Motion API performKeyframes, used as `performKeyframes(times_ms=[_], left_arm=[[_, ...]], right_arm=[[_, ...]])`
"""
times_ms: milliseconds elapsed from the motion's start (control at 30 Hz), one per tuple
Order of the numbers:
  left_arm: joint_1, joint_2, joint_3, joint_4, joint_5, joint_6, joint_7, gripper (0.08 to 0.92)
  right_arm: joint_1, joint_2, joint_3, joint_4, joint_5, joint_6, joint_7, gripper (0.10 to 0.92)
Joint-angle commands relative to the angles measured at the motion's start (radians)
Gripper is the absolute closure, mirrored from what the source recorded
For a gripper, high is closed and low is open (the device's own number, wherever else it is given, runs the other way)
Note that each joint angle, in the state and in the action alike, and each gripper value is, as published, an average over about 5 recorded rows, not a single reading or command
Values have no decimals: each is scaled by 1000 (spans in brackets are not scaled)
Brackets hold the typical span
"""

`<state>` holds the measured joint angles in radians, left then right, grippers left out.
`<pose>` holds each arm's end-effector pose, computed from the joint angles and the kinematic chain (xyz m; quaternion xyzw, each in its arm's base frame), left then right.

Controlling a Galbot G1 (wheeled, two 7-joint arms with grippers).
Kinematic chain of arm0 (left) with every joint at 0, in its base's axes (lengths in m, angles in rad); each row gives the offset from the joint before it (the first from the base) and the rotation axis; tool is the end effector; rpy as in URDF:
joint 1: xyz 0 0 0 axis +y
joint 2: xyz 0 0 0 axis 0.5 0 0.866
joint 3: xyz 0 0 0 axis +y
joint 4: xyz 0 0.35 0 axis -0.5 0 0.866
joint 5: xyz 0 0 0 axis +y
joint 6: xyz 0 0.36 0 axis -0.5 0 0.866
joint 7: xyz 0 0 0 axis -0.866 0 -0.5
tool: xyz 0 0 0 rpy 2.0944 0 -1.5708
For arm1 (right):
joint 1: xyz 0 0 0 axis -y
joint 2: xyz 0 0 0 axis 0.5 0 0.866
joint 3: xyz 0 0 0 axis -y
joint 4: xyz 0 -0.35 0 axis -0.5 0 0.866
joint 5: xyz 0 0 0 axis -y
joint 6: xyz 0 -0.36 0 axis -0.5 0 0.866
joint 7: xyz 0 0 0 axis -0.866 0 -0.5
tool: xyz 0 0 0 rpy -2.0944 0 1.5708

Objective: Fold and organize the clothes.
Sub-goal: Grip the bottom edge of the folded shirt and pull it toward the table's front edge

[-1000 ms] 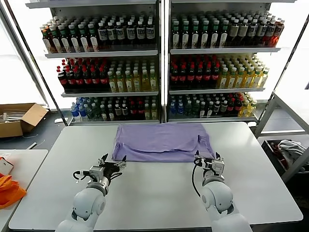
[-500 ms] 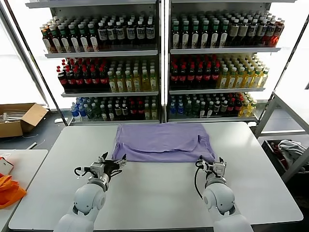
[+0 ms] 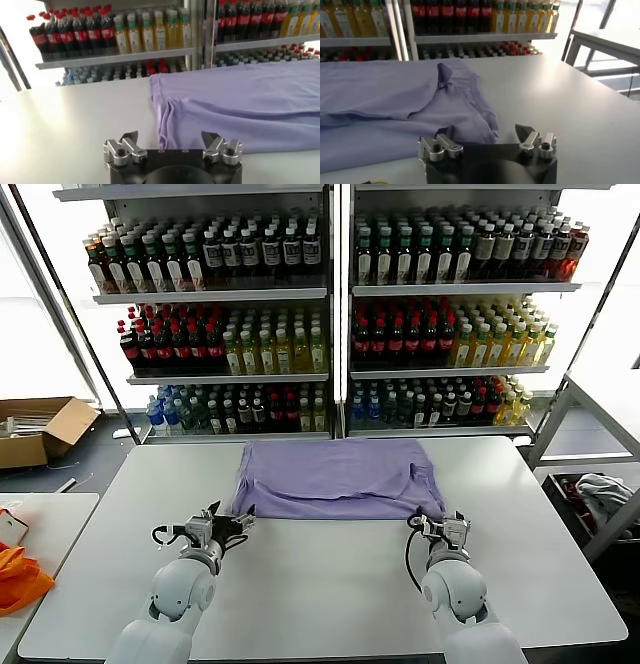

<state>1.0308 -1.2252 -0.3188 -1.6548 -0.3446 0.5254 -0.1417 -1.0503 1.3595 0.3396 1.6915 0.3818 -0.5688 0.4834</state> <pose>0.3565 0.0397 -0.3198 -0.0388 -0.9682 -0.0432 0.2432 0.3504 -0.0004 -0.3146 -0.1068 -0.9607 0.0043 0.2562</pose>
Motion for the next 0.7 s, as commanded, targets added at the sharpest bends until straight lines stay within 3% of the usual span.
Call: performKeyframes(times_ms=[33, 533, 700], left_arm=[[6, 8, 9, 5, 10, 34, 6, 418], [73, 8, 15, -41, 84, 23, 66, 875], [98, 7, 4, -88, 92, -2, 57, 916]], right_arm=[[-9, 7, 1, -15, 8, -5, 4, 420], [-63, 13, -3, 22, 18, 1, 7, 852], [-87, 14, -9, 81, 30, -8, 12, 909]])
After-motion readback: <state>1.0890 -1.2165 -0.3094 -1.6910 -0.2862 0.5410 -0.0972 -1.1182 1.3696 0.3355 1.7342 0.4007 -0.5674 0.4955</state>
